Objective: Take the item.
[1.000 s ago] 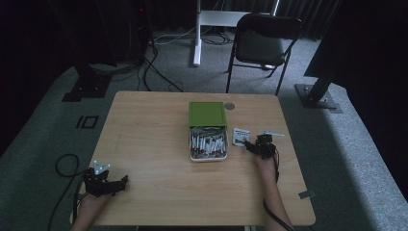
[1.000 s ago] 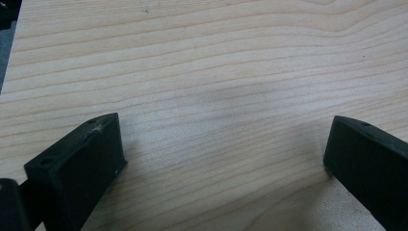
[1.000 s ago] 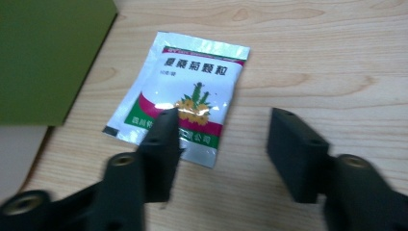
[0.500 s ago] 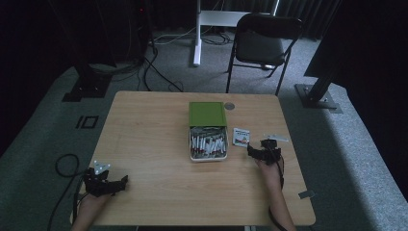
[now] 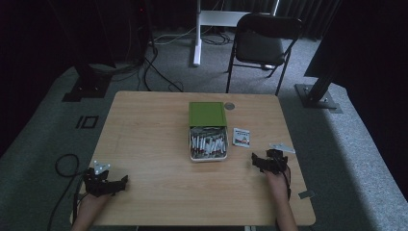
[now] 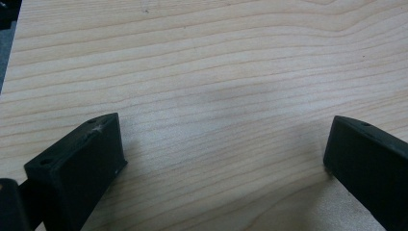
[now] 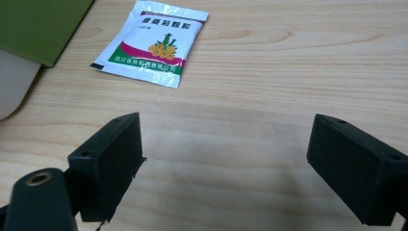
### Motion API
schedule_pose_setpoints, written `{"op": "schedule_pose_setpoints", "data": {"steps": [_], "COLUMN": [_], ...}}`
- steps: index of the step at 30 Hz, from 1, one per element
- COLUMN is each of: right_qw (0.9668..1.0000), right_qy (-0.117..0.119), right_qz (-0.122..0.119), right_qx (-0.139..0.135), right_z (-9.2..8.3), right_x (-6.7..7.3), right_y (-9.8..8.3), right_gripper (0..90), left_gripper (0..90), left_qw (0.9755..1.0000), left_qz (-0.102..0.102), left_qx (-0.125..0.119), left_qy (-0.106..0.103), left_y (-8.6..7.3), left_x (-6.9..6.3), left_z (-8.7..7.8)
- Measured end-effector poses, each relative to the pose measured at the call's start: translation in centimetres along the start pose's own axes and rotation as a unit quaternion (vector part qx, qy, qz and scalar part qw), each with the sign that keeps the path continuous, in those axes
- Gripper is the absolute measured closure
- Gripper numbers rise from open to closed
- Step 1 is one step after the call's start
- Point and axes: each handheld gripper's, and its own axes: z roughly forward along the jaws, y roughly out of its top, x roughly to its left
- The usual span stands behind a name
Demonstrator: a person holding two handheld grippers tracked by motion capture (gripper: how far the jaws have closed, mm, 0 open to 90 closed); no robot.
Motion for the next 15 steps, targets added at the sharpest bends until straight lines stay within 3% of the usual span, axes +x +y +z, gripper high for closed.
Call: {"op": "schedule_pose_setpoints", "data": {"steps": [8,15], "right_qw": [0.9997,0.9998], "right_qy": [-0.012,-0.016], "right_qz": [0.011,0.009], "right_qx": [-0.015,-0.008], "right_z": [-2.0,-3.0], "right_x": [-0.3,-0.7], "right_y": [-1.3,-2.7], "right_gripper": [12.0,12.0], "left_gripper": [1.1,1.2], "left_qw": [1.0000,1.0000], "left_qz": [0.000,0.000], "left_qx": [0.000,0.000], "left_qy": [0.000,0.000], "left_y": [0.0,0.0], "left_x": [0.0,0.0], "left_z": [0.0,0.0]}}
